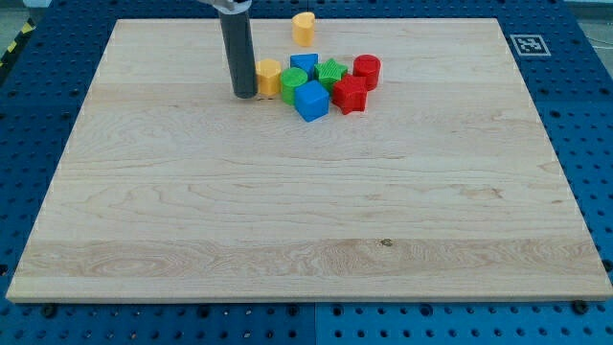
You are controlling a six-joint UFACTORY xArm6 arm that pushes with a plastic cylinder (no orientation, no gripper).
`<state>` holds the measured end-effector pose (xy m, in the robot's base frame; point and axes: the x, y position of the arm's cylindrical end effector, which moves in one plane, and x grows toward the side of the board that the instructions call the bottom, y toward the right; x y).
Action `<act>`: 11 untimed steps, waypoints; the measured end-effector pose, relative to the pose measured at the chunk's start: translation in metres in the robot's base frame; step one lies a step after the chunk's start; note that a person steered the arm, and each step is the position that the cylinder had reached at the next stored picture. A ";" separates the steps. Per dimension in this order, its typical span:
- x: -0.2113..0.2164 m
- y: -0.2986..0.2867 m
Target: Move the yellow hexagon to the bottom of the yellow heart
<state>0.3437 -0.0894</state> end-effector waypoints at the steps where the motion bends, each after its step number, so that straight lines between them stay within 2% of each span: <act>1: -0.019 0.000; 2: -0.018 -0.012; 3: 0.009 -0.021; 4: 0.011 0.029; 7: -0.032 0.032; 9: -0.081 0.031; 10: -0.092 0.031; 11: -0.080 0.033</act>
